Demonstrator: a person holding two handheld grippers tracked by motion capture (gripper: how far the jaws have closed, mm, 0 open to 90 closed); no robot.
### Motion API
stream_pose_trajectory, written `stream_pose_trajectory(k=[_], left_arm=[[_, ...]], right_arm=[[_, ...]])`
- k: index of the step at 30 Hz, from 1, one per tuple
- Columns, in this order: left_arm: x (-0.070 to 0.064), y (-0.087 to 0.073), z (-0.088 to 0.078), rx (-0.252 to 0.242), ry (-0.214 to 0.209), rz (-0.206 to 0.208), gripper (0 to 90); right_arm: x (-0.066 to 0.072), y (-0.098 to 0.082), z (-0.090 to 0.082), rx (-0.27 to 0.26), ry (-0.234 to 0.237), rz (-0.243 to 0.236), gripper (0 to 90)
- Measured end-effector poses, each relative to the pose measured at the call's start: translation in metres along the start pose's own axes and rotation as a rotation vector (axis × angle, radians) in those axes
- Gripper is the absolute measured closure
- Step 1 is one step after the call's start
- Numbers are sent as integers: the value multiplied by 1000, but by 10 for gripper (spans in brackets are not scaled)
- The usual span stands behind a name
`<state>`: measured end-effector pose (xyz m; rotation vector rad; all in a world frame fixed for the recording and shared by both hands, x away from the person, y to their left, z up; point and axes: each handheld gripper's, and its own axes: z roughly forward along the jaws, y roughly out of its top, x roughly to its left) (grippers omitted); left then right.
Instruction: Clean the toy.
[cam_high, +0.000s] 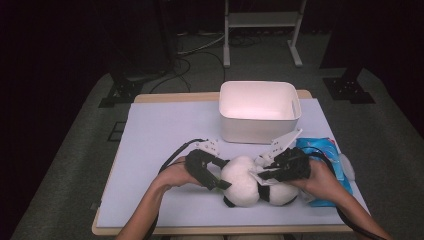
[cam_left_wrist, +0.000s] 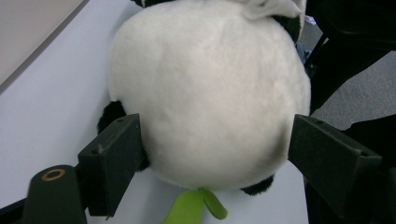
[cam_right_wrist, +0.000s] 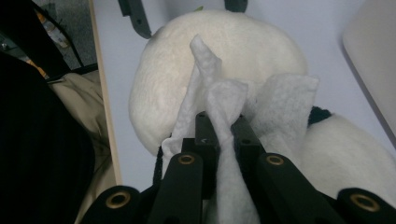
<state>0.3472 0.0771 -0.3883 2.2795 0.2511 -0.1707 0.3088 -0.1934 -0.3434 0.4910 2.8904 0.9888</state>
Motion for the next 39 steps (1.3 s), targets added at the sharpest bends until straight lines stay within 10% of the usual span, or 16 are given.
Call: stream_pose_trajectory(k=[26,39], left_arm=[[-2,0,4,4,23,-6,242],[-2,1,4,4,17,2,246]], right_arm=[[-9,56,27,48,41,-48,837],[-26,28,0,64,-25,12,835]])
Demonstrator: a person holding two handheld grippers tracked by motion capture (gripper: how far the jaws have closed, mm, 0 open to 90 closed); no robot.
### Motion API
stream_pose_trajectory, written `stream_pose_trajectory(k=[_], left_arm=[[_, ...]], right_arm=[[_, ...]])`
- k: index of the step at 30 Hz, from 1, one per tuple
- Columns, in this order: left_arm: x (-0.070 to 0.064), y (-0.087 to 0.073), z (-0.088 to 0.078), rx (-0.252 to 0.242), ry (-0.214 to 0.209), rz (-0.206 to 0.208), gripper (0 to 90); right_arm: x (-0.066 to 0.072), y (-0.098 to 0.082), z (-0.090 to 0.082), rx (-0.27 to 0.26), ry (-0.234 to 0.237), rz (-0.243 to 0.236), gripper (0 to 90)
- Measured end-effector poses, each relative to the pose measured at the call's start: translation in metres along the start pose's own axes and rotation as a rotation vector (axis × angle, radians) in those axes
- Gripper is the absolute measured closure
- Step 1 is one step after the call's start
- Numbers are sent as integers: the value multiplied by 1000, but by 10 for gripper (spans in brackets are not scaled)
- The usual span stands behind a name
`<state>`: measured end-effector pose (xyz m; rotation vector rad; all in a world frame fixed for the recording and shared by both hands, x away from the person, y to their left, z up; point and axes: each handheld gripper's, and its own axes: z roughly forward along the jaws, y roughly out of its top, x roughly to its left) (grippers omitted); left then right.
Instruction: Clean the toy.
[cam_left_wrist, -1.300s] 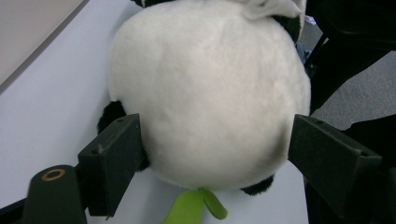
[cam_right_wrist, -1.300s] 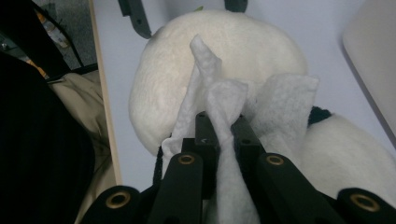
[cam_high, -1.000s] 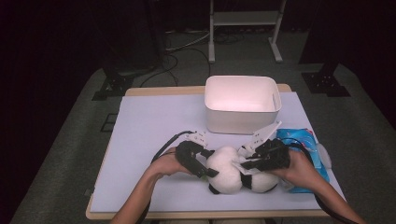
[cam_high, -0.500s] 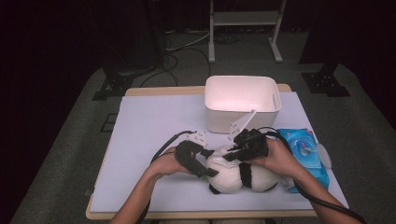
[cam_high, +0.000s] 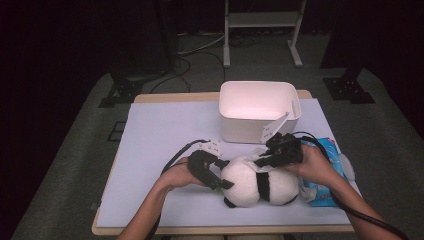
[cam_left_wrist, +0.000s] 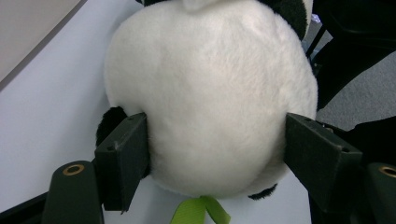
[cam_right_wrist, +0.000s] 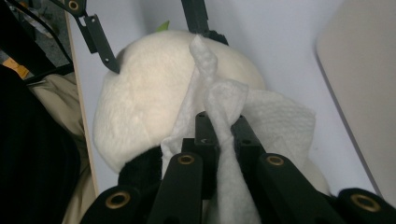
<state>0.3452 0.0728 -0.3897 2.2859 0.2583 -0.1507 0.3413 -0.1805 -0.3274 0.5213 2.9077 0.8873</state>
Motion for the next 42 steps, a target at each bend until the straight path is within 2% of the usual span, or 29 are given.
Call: stream_pose_trajectory(k=[4,10,16,22,30,33,40,42], left_arm=[[0,0,0,1,-1,-1,246],[0,1,-2,3,-7,-4,245],[2,8,-4,6,-23,-8,204],[5,18,-2,13,-14,-5,159],[9,26,12,44,-55,-16,78],[11,29,17,52,-69,-22,43],[16,30,27,62,-129,-44,29],[17,30,28,62,-139,-42,60]], right_arm=[[-1,-10,-13,-9,-19,20,834],[-1,-29,-26,-44,-20,48,834],[4,-36,-23,-64,-4,52,835],[15,-39,-18,-72,4,16,837],[25,-43,-14,-74,9,-7,842],[27,-45,-13,-76,33,-8,844],[28,-44,-12,-68,38,-23,845],[28,-43,-12,-65,37,-25,845]])
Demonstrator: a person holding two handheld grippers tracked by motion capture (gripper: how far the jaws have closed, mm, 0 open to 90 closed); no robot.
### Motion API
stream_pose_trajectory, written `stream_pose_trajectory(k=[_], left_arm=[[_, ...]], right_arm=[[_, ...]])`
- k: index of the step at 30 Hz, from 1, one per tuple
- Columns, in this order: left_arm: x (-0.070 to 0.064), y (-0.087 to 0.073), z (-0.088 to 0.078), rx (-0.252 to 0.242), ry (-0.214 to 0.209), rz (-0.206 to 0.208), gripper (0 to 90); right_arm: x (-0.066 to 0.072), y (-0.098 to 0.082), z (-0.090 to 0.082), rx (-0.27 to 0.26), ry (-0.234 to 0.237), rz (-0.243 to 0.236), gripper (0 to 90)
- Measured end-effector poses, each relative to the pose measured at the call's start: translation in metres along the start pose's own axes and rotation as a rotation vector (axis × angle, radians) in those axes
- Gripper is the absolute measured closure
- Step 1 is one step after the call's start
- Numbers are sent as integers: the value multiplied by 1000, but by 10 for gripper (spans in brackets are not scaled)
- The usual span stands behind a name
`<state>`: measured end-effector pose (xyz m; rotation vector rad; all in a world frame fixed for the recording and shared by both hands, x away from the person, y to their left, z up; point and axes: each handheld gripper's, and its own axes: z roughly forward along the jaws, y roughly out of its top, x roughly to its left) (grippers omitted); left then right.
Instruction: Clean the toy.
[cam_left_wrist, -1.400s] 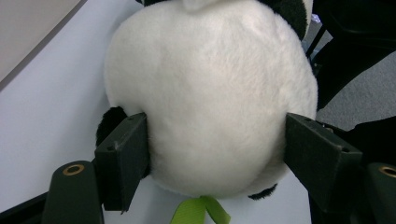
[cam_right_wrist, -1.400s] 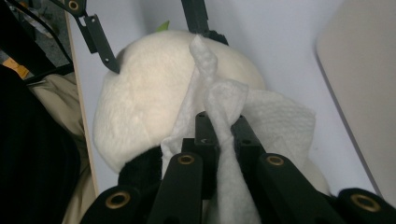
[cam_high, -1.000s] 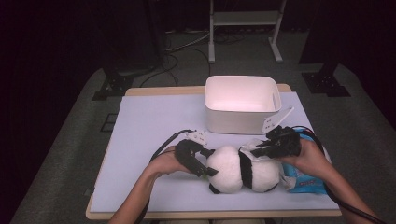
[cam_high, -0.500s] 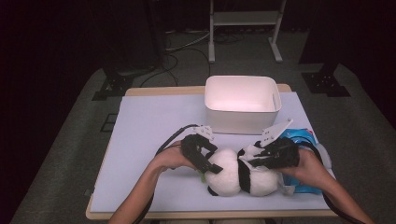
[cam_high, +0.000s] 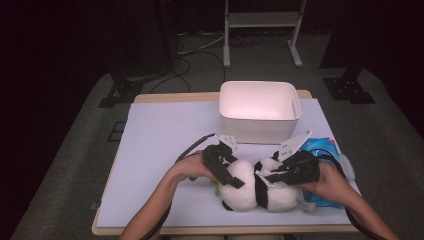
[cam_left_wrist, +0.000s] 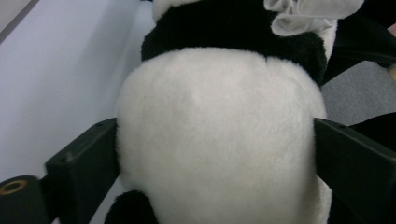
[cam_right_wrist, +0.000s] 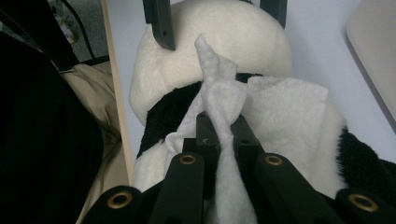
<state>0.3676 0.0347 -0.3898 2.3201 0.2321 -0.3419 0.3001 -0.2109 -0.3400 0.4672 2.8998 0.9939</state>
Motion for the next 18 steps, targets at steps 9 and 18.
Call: stream_pose_trajectory(k=[9,18], left_arm=[[-1,-2,-15,-21,33,57,303],[-8,8,-46,19,190,149,314]], right_arm=[[-5,6,-6,-55,-11,5,844],[-12,30,-4,-79,-31,-12,844]])
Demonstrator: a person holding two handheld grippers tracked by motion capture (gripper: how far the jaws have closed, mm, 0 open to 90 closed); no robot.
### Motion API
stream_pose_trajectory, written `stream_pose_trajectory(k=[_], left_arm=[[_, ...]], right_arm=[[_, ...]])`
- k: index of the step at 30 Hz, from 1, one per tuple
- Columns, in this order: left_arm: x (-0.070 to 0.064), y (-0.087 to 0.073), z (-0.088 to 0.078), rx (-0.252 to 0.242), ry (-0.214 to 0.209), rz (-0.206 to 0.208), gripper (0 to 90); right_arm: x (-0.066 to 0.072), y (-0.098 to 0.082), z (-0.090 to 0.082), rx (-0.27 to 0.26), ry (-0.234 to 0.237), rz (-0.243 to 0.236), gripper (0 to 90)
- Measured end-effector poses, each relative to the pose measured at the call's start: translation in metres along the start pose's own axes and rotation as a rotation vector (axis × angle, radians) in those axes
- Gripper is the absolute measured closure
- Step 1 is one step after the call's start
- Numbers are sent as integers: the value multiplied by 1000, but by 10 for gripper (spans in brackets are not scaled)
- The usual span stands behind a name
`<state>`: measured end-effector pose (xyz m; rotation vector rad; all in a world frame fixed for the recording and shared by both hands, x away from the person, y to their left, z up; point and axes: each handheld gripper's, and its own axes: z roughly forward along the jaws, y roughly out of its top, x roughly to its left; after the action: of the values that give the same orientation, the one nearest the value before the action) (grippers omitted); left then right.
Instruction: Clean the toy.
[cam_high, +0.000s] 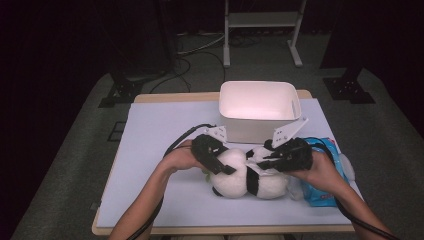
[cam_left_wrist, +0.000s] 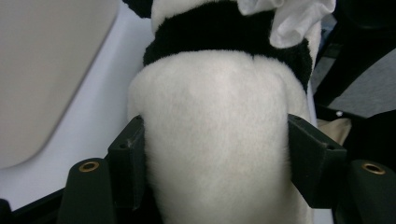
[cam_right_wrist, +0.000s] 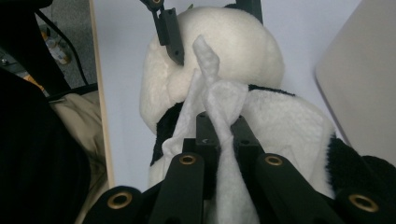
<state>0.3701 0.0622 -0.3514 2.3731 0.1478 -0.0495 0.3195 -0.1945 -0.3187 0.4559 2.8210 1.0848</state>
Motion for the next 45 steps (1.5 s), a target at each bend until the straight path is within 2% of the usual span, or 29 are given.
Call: stream_pose_trajectory(k=[5,9,13,18,20,25,33,39,42,43,45], left_arm=[[-3,-4,-1,1,16,31,312],[-5,-11,1,-10,15,11,307],[-7,-17,2,-24,15,2,301],[-10,-17,3,-24,13,-5,286],[-12,-16,3,-21,9,2,275],[-12,-14,5,-11,-1,-8,216],[-9,-13,3,1,-23,-66,119],[-6,-17,8,0,-62,-125,67],[-6,-18,10,-4,-90,-129,78],[-6,-18,10,-2,-93,-106,113],[-8,-18,8,-3,-78,-86,180]], right_arm=[[-7,17,10,-11,6,-14,843],[-11,21,18,15,23,-4,843],[-12,15,12,17,23,10,842],[-14,4,0,15,7,25,842],[-13,-1,0,21,12,33,842],[-7,-8,2,30,23,19,842],[0,-16,1,25,32,9,842],[3,-21,0,12,46,6,843],[4,-24,-1,11,52,10,842],[4,-24,-1,7,54,12,843],[4,-25,-1,2,59,15,842]])
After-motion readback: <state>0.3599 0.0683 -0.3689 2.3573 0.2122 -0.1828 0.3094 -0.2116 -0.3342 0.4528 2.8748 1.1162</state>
